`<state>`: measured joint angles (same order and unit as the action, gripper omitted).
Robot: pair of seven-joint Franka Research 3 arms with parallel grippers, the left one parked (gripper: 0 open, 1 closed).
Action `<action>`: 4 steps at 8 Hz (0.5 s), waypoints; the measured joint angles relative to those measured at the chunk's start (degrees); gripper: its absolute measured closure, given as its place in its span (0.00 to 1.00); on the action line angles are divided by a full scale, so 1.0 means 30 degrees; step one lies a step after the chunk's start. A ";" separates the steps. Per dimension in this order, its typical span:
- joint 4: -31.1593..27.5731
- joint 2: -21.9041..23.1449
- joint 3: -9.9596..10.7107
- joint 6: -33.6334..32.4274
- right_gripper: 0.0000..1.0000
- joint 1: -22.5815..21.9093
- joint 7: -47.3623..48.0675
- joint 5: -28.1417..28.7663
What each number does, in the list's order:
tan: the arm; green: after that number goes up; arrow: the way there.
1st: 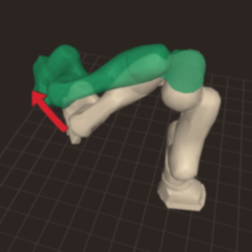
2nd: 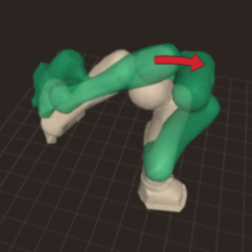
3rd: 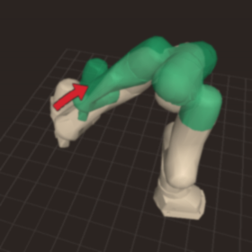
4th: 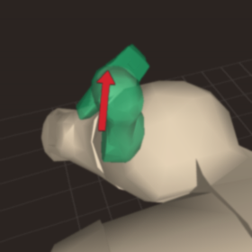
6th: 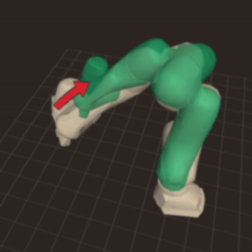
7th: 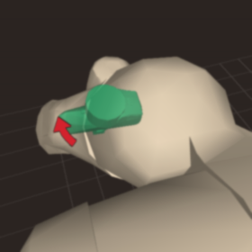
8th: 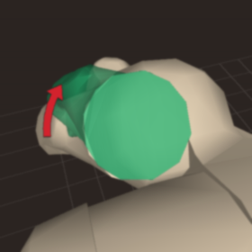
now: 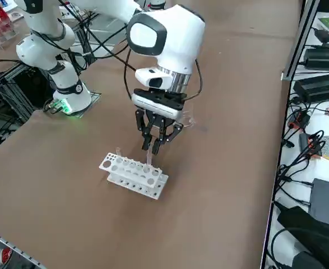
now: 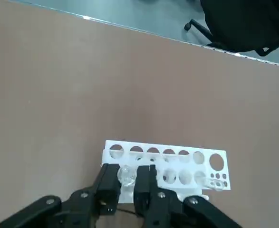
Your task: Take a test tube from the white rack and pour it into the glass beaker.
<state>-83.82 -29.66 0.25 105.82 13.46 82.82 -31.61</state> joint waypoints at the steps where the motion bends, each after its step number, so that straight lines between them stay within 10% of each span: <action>1: -0.0024 0.0024 0.0001 0.0019 0.80 0.0066 0.0000 0.0000; 4: -0.0159 0.0075 0.0000 0.0097 0.80 0.0151 0.0000 0.0000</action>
<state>-84.30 -29.43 0.25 106.11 13.91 82.82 -31.61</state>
